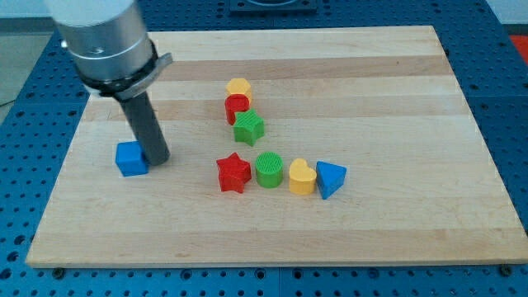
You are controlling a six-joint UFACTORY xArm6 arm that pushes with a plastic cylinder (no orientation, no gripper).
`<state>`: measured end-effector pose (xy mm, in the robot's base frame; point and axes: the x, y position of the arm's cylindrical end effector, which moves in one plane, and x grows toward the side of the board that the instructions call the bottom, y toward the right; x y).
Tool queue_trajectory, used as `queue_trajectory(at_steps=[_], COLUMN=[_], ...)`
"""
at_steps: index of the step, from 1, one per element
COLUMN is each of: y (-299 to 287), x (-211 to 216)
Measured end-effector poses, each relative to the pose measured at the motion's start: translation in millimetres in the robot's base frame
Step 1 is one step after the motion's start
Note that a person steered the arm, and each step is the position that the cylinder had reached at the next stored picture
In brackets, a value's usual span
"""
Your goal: Push the blue cube to the top left
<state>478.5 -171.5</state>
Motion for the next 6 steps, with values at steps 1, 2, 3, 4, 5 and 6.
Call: queue_trajectory(at_steps=[1,2,3,4,5,6], y=[8.9,-5.2,-44.8,-71.9,-79.1,-64.2], x=[18.1,42.4,5.2,-80.2,-115.6,-88.9])
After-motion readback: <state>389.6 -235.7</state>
